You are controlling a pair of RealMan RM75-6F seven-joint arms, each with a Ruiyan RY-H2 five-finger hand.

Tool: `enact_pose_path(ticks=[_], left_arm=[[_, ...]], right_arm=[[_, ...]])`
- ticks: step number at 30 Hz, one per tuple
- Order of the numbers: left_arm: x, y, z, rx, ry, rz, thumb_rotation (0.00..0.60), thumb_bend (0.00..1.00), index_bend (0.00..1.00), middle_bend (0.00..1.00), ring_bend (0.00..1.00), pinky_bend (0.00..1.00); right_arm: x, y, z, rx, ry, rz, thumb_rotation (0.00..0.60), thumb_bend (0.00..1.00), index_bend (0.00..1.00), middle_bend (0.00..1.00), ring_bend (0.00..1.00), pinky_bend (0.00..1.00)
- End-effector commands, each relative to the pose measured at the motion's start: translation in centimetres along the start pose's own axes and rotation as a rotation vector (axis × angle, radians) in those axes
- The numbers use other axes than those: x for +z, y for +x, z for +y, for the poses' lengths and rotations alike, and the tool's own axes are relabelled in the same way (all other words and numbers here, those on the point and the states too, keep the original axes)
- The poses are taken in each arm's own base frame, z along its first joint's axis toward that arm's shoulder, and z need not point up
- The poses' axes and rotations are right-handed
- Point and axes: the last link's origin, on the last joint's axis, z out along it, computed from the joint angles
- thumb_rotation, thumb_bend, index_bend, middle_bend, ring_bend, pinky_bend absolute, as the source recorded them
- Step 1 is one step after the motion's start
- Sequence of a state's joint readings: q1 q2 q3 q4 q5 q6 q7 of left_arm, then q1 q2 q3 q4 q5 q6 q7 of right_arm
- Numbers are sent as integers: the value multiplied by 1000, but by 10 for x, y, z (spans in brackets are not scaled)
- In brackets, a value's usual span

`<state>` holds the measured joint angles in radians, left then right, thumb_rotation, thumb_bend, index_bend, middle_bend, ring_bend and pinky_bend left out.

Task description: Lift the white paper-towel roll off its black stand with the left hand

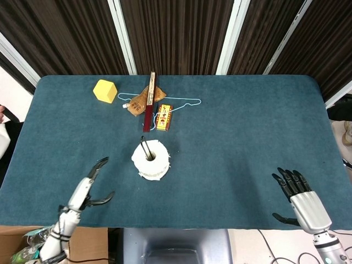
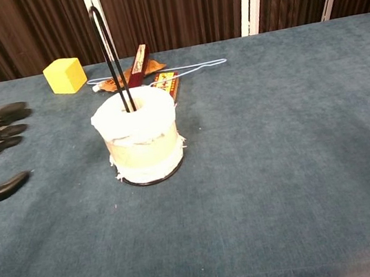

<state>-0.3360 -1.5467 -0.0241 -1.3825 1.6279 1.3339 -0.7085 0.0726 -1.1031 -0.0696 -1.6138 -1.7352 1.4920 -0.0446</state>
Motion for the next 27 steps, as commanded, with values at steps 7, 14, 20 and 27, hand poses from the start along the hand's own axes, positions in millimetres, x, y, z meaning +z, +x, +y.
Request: enact_pose_path(ticks=[7,14,20,27], left_arm=[[47,-41,21,-83,23,-60,600,329,0,0,0,9],[68,-62,26,-55,49,-23,600,320,0,0,0,9],[80,-76,24,-11,84,28,600,317,0,0,0,12],[92,-93,26,-60,116,15,600,323,0,0,0,35]], right_arm=[[-2,3,3,12,3,-3,600,64,0,0,0,0],[0,5,7,22,-5,-4,600,64,0,0,0,0],[-1,6,9,29,-4,-10,600,64,0,0,0,0],[-2,9,11,34,-6,-3,600,64,0,0,0,0]])
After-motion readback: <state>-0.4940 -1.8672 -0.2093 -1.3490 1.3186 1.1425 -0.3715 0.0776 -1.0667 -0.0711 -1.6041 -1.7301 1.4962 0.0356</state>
